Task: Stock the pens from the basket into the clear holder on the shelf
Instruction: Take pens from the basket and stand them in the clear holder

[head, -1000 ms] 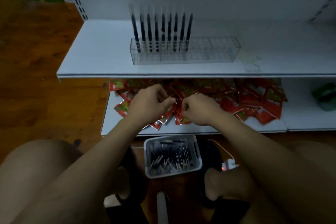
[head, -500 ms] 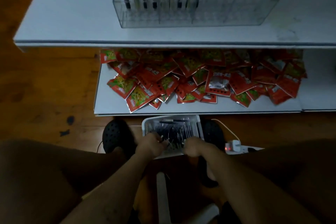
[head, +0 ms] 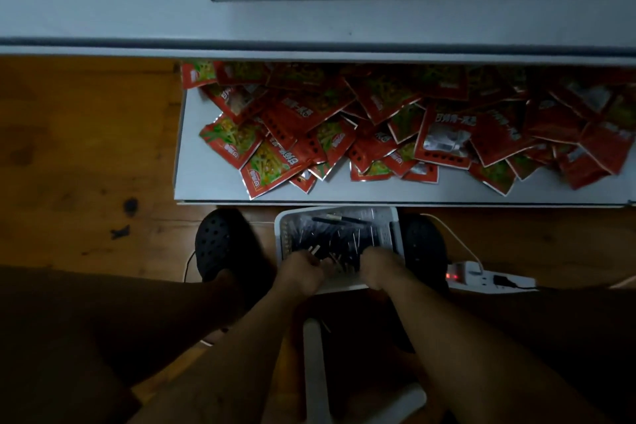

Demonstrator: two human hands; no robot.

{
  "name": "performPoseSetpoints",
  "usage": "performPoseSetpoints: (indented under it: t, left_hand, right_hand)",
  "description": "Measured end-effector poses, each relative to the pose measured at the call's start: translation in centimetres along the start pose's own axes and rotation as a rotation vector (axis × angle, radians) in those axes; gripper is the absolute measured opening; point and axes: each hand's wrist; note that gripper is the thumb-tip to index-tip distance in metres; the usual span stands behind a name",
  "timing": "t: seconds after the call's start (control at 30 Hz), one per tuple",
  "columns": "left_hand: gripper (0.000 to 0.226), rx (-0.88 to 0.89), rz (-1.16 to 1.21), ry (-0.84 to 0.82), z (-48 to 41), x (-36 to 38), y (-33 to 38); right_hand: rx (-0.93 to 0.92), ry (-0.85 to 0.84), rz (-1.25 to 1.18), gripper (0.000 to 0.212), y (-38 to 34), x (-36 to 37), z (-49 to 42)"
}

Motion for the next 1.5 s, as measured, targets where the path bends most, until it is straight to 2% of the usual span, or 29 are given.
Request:
performPoseSetpoints:
  t: [0.1,0.17,0.3,0.4,0.43,0.57,0.67,0.8,0.87,0.97,1.07,1.17,1.27,1.4,1.5]
  left_hand:
    - [0.031,0.062,-0.03,0.047,0.5,-1.2,1.5]
    - [0.029,0.078,-0.016,0.069,1.2,-2.0,2.5]
    - [0.031,0.127,0.061,0.109,3.6,-3.1,3.8]
    - [0.027,0.172,0.151,0.146,5.9,-4.2,5.0]
    - [0.026,0.178,0.214,0.157,6.8,-4.8,5.5]
    - [0.031,0.26,0.465,0.197,10.4,-7.7,7.9]
    - [0.03,0.336,0.571,0.305,12.7,-10.2,9.8]
    - [0.022,0.484,0.648,0.366,15.8,-12.9,11.9]
    - [0.022,0.615,0.589,0.403,17.5,-14.1,13.2]
    - [0.02,0.804,0.463,0.522,19.9,-16.0,15.4]
    - [0.016,0.955,0.401,0.592,21.8,-18.2,17.4]
    - [0.018,1.058,0.301,0.651,22.7,-20.0,19.2]
    - [0.034,1.021,0.345,0.76,22.0,-22.6,20.3]
    - [0.057,0.773,0.362,0.893,17.9,-25.6,20.0]
    - [0.08,0.614,0.323,0.793,14.6,-26.0,20.3]
  right_hand:
    - [-0.005,0.006,-0.113,0.017,0.5,-1.3,0.1]
    - [-0.032,0.006,-0.186,0.011,1.0,-2.4,0.6]
    - [-0.053,0.056,-0.367,0.024,1.1,-6.8,4.9]
    - [-0.08,0.124,-0.647,0.056,1.2,-10.2,9.4]
    - [-0.109,0.148,-0.713,0.06,1.3,-11.1,10.9]
    - [-0.253,0.213,-0.807,0.048,1.4,-13.8,16.1]
    - [-0.359,0.275,-0.872,0.035,0.9,-15.2,19.3]
    - [-0.497,0.289,-0.887,0.023,0.0,-17.0,22.7]
    - [-0.542,0.386,-0.847,0.006,-0.7,-18.2,24.0]
    - [-0.557,0.691,-0.652,0.024,-1.6,-20.8,26.0]
    - [-0.605,0.935,-0.595,0.011,-2.5,-23.6,28.0]
    - [-0.652,1.04,-0.624,0.019,-3.1,-26.0,28.6]
    - [-0.603,1.117,-0.669,0.012,-3.0,-29.0,27.7]
    - [-0.491,1.354,-0.883,0.018,-1.5,-32.9,24.8]
    - [-0.479,1.486,-0.898,0.015,-1.4,-35.3,22.7]
Point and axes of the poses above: each hand's wrist, its own z-axis away from the middle knuckle, its own x-axis out of the palm, y = z × x, and after that the axes turned 12 degrees about y, right-handed
